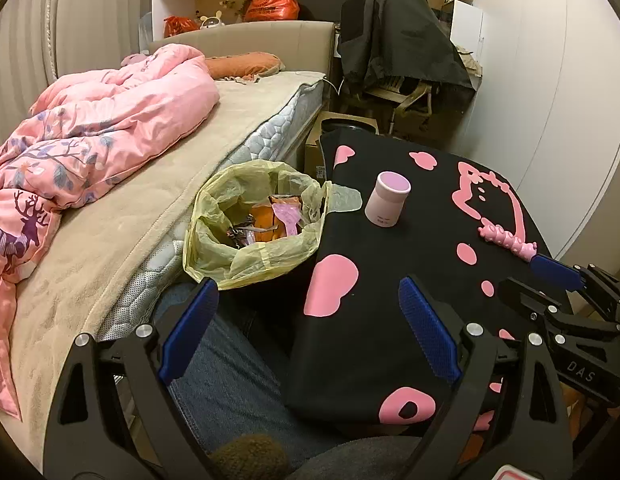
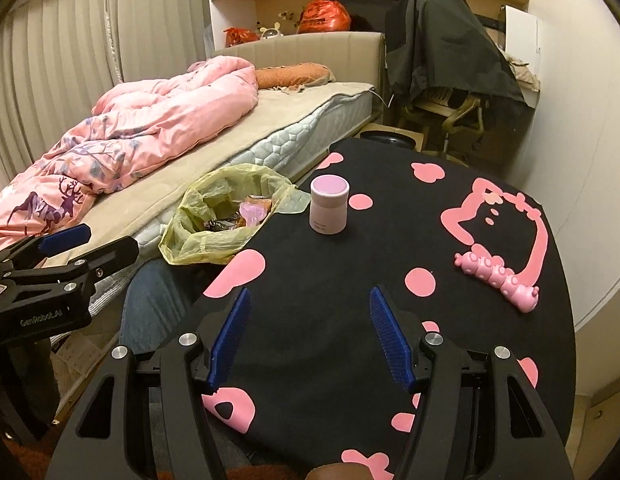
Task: Collect trash
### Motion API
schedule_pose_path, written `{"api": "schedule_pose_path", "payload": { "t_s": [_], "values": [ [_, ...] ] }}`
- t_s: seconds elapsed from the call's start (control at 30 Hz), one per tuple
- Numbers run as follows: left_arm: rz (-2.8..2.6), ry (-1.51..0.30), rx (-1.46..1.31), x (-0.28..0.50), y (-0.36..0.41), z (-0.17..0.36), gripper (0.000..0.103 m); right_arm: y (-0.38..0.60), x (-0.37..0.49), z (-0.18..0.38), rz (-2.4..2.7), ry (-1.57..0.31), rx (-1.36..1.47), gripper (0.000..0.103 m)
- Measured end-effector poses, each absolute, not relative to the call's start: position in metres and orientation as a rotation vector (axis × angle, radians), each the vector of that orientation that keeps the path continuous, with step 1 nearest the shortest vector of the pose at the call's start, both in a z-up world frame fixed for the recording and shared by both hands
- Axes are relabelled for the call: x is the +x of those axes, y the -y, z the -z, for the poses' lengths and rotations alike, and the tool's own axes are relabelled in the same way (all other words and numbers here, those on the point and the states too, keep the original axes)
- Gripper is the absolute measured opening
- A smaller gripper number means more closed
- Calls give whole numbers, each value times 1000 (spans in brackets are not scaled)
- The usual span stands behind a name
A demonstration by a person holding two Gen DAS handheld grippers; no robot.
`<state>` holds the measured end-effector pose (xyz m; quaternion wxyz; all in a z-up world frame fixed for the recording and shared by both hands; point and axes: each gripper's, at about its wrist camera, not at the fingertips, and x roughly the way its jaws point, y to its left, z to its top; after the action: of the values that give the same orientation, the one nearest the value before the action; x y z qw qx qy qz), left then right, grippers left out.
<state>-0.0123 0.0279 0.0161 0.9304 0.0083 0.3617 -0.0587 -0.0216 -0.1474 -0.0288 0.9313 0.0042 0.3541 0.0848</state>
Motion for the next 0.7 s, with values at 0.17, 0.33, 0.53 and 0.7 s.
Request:
{"api": "schedule_pose_path", "payload": {
  "t_s": [0.17,0.33,0.53,0.7],
  "values": [
    [122,-751,15,-11,-27,-15,87,149,-21,26,-173,-729,14,58],
    [123,-755,18,-10,-26,-14,87,149,-21,27,-173,-730,13,58],
    [126,-760,19,-10,-26,-12,87,150,-20,30,-174,-740,20,58],
    [127,-763,19,-10,-26,-10,87,149,-20,30,-173,-741,21,58]
  ]
}}
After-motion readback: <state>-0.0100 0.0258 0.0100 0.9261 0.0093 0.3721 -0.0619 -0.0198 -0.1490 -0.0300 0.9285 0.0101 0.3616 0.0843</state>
